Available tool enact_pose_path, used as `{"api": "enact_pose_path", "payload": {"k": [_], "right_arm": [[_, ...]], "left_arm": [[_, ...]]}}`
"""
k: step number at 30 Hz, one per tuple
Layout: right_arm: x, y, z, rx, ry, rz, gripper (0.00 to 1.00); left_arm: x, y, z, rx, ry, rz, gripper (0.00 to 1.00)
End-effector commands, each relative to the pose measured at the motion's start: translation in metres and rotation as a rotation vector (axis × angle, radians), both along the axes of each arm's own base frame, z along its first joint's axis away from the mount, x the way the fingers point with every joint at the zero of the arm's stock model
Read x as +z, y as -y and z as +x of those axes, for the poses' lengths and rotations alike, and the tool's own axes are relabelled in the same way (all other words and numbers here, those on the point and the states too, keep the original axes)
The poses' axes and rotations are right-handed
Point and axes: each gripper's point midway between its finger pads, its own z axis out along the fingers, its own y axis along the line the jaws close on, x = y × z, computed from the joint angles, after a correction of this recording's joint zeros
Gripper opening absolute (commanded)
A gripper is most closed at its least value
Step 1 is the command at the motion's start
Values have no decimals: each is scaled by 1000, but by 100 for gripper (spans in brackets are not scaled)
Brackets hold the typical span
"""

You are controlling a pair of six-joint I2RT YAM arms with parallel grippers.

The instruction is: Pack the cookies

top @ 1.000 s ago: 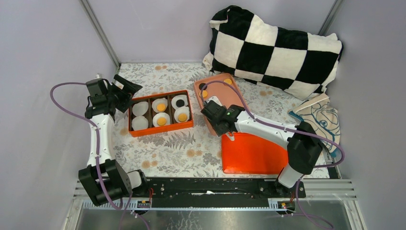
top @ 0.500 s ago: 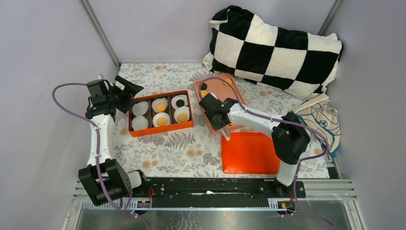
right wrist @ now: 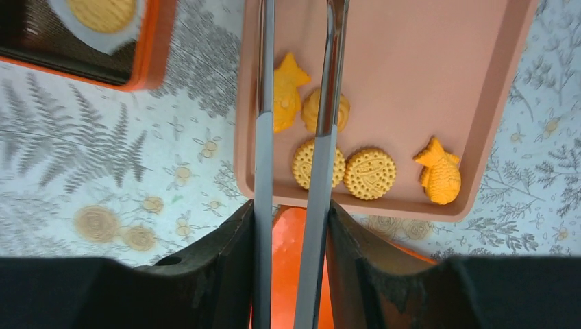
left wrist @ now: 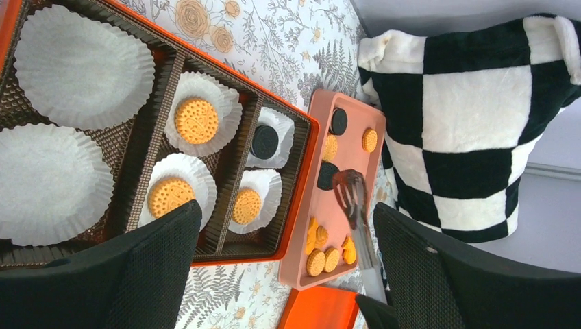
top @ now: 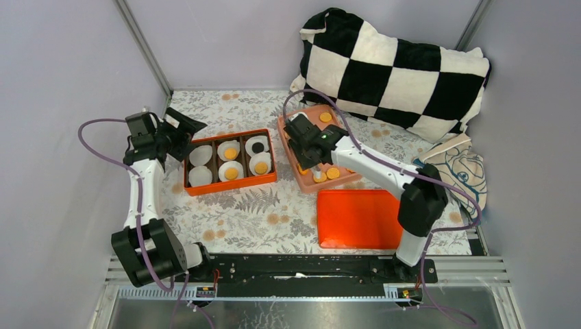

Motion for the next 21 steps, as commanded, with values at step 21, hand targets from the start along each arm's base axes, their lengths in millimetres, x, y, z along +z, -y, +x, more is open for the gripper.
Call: {"api": "enact_pose_path", "payload": {"k": [21], "right_arm": [[19, 11, -9, -34, 22, 14, 29]], "left_arm": [[-30, -52, -6, 173, -121, 94, 99]]}}
